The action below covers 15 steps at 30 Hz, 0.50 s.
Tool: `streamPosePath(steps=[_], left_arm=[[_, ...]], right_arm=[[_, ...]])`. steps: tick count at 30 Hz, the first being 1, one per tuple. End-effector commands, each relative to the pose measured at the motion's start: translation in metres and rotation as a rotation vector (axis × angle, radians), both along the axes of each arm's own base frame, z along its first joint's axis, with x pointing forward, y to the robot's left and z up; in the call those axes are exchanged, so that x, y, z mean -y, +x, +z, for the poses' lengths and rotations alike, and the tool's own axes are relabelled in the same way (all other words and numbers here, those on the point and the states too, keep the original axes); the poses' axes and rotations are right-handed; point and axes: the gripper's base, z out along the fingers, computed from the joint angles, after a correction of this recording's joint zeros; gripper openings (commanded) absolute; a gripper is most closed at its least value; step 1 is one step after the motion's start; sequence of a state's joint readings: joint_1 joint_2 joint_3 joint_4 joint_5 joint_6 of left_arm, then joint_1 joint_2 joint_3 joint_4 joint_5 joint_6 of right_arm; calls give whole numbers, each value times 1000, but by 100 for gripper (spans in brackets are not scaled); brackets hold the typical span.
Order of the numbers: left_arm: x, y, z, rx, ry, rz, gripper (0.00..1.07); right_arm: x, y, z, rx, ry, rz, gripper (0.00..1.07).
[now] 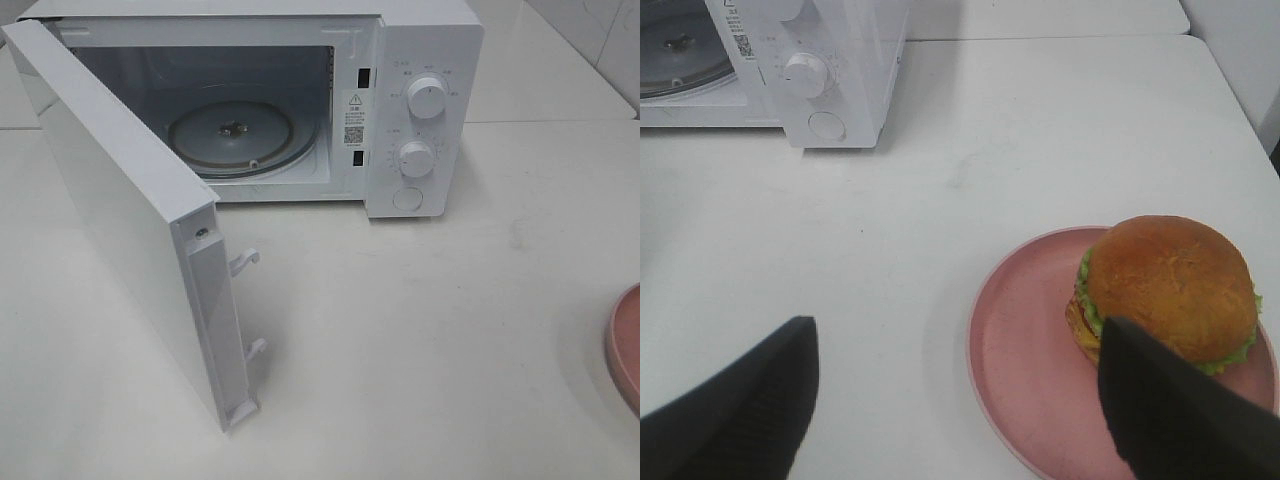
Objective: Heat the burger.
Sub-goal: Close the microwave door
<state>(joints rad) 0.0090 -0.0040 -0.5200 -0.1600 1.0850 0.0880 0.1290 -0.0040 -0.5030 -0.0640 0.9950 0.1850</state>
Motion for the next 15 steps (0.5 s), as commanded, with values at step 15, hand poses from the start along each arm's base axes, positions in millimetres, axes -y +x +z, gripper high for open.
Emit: streamPosePath(steps=[15], left_arm=[[0, 0, 0, 12, -8, 4, 100]], right_arm=[[0, -4, -1, 22, -3, -1, 75]])
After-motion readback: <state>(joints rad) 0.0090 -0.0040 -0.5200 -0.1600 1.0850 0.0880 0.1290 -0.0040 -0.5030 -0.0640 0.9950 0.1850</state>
